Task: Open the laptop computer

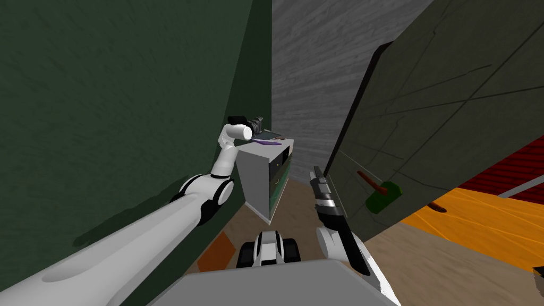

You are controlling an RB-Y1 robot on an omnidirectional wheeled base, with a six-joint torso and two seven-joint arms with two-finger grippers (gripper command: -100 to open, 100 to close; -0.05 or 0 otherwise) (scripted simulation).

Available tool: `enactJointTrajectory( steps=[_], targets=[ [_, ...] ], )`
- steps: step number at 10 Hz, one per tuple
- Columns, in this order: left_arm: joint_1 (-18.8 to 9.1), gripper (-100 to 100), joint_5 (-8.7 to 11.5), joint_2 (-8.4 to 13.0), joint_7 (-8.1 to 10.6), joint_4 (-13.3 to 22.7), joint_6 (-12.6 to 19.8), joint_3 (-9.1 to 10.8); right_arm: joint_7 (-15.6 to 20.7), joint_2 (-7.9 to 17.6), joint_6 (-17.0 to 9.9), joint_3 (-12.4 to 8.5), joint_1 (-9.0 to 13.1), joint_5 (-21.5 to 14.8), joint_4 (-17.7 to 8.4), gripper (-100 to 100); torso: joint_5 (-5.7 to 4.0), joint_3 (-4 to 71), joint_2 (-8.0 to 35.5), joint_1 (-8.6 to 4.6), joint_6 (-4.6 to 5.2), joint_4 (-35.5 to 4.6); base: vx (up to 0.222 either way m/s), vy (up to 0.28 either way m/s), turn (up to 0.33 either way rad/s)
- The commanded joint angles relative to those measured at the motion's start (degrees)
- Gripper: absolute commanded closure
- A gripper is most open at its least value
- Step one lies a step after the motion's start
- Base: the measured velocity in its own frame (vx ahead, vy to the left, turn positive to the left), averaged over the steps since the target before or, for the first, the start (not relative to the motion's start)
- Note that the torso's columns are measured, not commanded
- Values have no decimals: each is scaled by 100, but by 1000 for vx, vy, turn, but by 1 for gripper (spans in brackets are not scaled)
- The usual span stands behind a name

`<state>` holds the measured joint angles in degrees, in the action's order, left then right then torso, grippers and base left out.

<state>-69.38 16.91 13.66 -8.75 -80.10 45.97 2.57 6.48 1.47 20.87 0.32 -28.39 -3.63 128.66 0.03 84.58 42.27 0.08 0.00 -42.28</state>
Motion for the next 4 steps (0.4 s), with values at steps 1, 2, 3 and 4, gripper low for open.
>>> enactJointTrajectory(
  steps=[1, 2, 3, 4],
  targets=[
    [0, 0, 0, 0, 0, 0, 0, 0, 0, 0, 0, 0, 0, 0, 0, 0, -1, 0, 1, -3, 0, 0, 0, 0, 0],
    [0, 0, 0, 0, 0, 0, 0, 0, 0, 0, 0, 0, 0, 0, 0, 0, -2, -1, 1, -6, 0, -1, 0, 0, 0],
    [0, 0, 0, 0, 0, 0, 0, 0, 0, 0, 0, 0, 0, 0, 0, 0, -3, -1, 2, -8, 0, -1, 0, 0, 0],
    [0, 0, 0, 0, 0, 0, 0, 0, 0, 0, 0, 0, 0, 0, 0, 0, -3, -1, 1, -9, 0, -1, 0, 0, 0]
  ],
)
